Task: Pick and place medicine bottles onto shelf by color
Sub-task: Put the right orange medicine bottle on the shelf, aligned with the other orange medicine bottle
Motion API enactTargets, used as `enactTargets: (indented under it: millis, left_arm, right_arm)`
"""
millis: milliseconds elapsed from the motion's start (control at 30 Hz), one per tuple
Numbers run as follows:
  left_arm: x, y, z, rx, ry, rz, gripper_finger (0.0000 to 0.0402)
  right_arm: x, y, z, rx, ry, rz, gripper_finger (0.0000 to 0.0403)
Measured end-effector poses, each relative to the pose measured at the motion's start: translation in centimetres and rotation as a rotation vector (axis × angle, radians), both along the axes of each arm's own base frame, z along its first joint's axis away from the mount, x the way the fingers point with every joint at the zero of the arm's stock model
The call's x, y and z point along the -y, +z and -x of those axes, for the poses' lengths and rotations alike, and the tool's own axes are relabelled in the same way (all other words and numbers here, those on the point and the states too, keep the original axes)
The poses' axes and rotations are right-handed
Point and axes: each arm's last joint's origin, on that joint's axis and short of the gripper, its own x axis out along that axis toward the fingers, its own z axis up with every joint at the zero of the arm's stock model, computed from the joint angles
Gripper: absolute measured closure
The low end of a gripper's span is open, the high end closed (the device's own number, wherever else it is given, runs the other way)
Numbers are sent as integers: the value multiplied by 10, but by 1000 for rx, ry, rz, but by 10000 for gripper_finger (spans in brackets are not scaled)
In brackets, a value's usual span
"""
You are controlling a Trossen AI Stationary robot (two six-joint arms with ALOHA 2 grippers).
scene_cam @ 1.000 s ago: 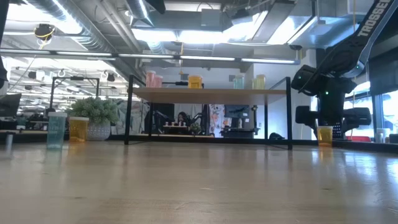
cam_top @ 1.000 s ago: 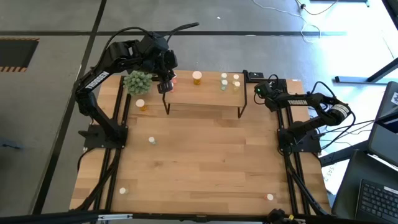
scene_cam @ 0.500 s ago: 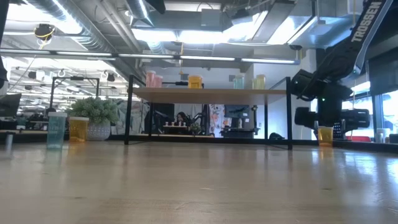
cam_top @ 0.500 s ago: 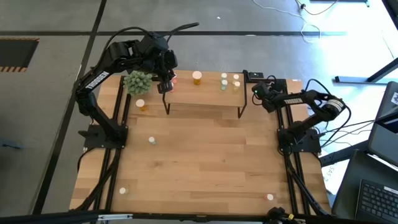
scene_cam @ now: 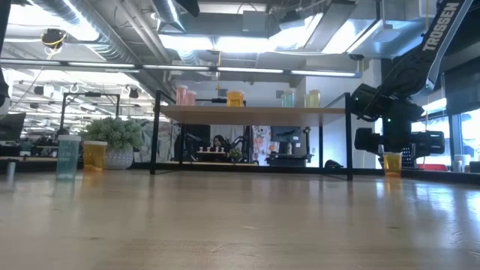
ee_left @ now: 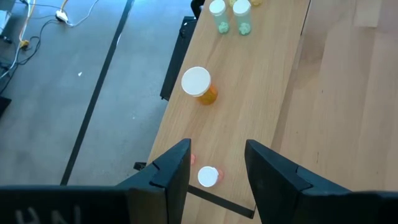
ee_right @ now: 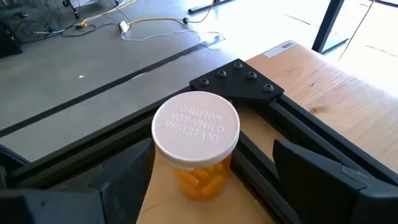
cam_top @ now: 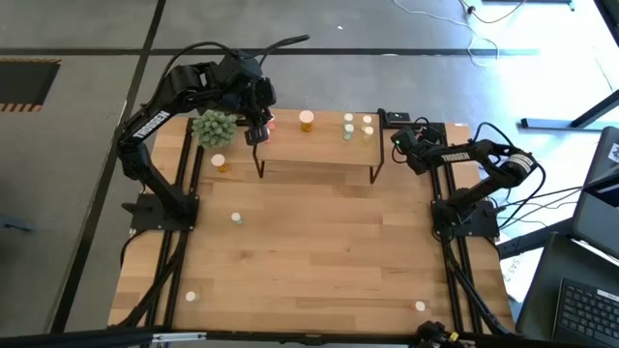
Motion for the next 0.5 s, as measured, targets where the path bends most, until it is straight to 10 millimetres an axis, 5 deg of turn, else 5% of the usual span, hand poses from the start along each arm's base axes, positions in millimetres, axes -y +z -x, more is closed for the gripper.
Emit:
enactTargets:
  millis: [500]
  left_arm:
    - [0,0,0,0,0,0,255]
  right_arm:
    - [-2,-1,2,2,-31,3,152]
